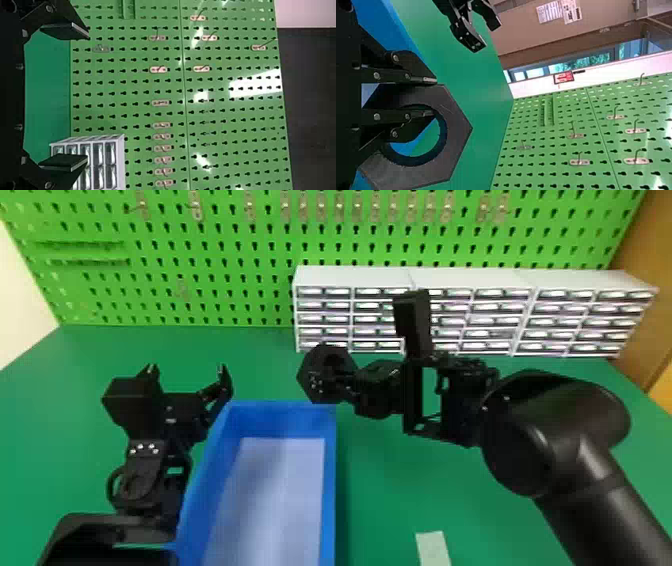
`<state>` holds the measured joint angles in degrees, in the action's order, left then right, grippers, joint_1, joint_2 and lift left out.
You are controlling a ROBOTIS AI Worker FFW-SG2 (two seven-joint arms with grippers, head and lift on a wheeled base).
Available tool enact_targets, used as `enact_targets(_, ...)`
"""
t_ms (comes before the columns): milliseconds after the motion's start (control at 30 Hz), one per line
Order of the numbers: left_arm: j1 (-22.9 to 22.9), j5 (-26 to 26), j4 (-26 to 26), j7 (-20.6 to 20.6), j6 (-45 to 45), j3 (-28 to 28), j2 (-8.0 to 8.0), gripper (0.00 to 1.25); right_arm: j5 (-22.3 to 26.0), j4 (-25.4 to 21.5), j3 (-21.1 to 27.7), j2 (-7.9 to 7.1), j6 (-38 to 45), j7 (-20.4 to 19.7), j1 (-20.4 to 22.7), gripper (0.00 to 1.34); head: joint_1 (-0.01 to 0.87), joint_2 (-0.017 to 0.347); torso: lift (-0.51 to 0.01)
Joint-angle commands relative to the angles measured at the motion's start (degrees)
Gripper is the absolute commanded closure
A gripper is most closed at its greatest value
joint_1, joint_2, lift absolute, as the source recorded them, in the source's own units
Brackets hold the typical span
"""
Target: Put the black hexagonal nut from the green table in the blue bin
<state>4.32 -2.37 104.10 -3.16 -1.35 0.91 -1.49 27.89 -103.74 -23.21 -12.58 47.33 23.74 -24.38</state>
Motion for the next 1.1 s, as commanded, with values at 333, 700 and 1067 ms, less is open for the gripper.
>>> enact_targets(333, -0.81, 0.00, -0.22, 0.00, -0.50, 0.76, 0.00, 0.18, 6.83, 2.93, -6.41, -1.13, -0.84, -1.33, -1.72, 1.09, 0.657, 0.057, -0.095)
enact_targets(700, -1.16, -0.09, -0.22, 0.00, -0.85, 1.03, 0.00, 0.18, 10.34, 4.07, -9.13, -0.95, -1.10, -1.68, -2.16, 1.09, 0.657, 0.057, -0.095)
enact_targets(1067, -1.07, -0.18, -0.22, 0.00, -0.85, 1.03, 0.00, 0.18, 12.10, 4.51, -11.33, -1.13, -1.54, -2.30, -2.60, 1.09, 0.657, 0.057, -0.095)
